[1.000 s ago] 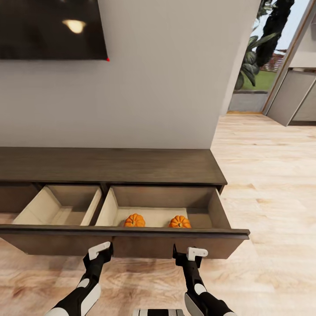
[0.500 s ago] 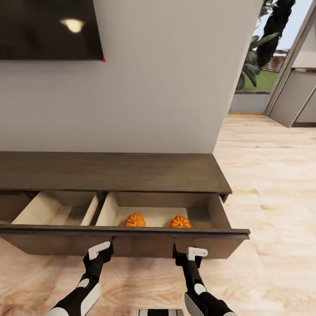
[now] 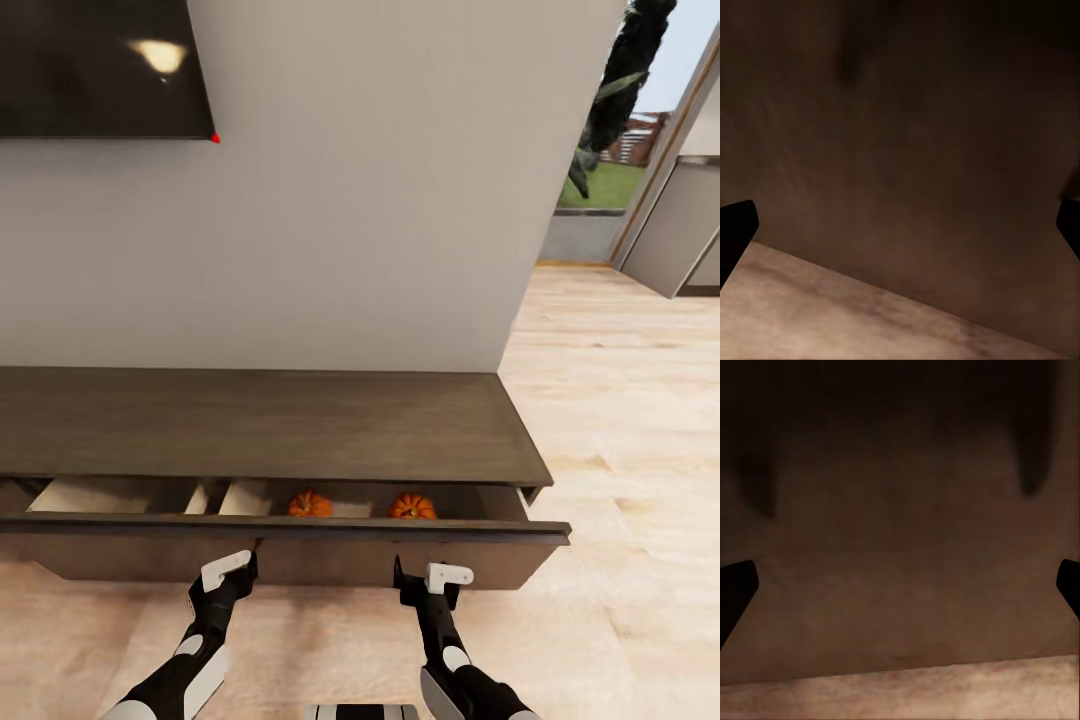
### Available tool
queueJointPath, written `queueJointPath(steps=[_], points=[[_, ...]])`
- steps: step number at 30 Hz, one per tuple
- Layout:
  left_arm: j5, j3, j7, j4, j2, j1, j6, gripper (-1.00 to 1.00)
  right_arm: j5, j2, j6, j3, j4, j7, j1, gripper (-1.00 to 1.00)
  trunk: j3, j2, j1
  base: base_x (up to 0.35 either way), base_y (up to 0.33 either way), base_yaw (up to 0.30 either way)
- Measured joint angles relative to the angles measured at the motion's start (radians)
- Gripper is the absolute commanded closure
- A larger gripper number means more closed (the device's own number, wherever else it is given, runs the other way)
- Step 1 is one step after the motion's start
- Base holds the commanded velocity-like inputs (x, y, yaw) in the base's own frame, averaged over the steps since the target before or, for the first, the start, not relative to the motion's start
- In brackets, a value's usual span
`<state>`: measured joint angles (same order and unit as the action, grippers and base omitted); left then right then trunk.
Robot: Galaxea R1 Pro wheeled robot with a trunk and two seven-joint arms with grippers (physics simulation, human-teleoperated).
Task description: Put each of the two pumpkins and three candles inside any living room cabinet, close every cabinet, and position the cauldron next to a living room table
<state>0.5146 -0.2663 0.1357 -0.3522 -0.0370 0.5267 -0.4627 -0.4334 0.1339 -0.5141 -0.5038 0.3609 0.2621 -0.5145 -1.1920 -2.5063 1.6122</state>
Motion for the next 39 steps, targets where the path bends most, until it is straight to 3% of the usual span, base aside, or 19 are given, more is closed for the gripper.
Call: queueJointPath(steps=[7, 25, 30, 39], points=[[0.002, 0.001, 0.000, 0.000, 0.000, 0.000, 0.000, -1.00, 0.000, 0.000, 0.000, 0.000, 0.000, 0.000, 0.000, -1.00, 0.000, 0.000, 0.000, 0.269, 0.000, 0.000], [0.002, 0.003, 0.001, 0.000, -0.001, 0.000, 0.000, -1.00, -0.001, 0.000, 0.000, 0.000, 0.000, 0.000, 0.000, -1.00, 0.000, 0.000, 0.001, 0.092, 0.000, 0.000], [0.002, 0.003, 0.001, 0.000, -0.001, 0.000, -0.001, -1.00, -0.001, 0.000, 0.000, 0.000, 0.000, 0.000, 0.000, -1.00, 0.000, 0.000, 0.001, -0.048, 0.000, 0.000], [0.002, 0.003, -0.001, 0.000, -0.001, 0.000, -0.001, -1.00, -0.003, 0.000, 0.000, 0.000, -0.001, 0.000, 0.000, -1.00, 0.000, 0.000, 0.001, -0.300, 0.000, 0.000]])
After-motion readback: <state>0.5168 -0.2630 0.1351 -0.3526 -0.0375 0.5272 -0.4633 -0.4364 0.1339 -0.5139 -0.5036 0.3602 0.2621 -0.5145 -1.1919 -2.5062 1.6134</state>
